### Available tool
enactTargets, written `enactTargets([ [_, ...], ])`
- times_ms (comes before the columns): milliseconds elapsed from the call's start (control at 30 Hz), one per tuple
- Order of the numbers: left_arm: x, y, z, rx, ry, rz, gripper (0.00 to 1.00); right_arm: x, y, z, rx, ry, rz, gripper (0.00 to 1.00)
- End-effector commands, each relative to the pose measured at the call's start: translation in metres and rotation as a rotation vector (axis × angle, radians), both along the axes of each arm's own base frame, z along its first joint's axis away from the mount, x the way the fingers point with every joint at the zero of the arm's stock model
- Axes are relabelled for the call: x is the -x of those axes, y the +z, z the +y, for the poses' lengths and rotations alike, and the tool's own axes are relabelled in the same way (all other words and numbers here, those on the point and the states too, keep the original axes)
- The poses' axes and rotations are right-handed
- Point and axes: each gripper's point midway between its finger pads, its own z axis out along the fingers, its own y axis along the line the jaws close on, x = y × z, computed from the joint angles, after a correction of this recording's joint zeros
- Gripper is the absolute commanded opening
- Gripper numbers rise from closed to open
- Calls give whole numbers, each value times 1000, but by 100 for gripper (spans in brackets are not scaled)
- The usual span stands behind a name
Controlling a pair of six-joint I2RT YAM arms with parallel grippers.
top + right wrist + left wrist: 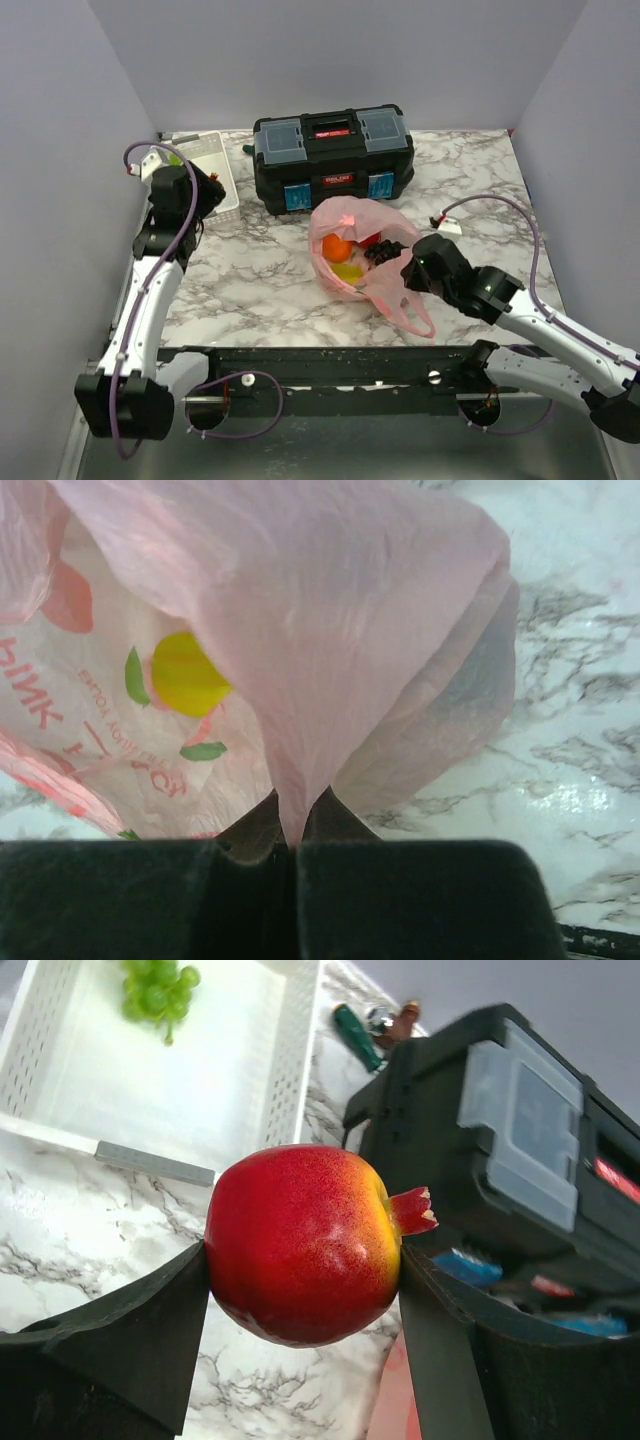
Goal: Take the fake fruits out of the plastic bag
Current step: Place the fake fruit in the bin.
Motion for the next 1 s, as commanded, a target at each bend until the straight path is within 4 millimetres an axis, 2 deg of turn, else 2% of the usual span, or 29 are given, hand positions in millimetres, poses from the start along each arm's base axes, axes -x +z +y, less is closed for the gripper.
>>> enactTargets([
  [0, -37, 7, 7, 168, 76, 7, 0, -28, 27, -19, 125, -106, -106, 1],
  [100, -62, -16, 18, 210, 108, 77, 0, -37, 32, -18, 189, -88, -126, 1],
  [167, -78, -32, 17, 281, 94, 138, 0, -41, 34, -16, 210, -69, -141, 1],
  [267, -101, -63, 34, 325, 190, 230, 0, -43, 41, -14, 202, -49, -172, 1],
  [433, -134, -92, 60, 233, 259, 312, 0, -38, 58, -23, 164, -61, -227, 1],
  [500, -136, -112, 60, 222, 262, 390, 4, -36, 66, -28, 151, -70, -248, 1],
  [600, -128, -138, 58, 250, 295, 476, 8, -33, 76, -34, 146, -77, -270, 1],
  [700, -125, -155, 50, 305, 291, 488, 17, -34, 80, -36, 159, -73, -280, 1],
  [767, -125, -159, 46, 331, 286, 500, 21, -34, 79, -34, 165, -65, -273, 1],
  [833, -124, -161, 43, 343, 276, 512, 30, -34, 77, -31, 163, -57, -259, 1],
  [900, -122, -161, 42, 333, 266, 518, 44, -33, 76, -30, 153, -55, -252, 1],
  [967, -118, -159, 42, 327, 262, 519, 64, -33, 75, -29, 149, -57, -255, 1],
])
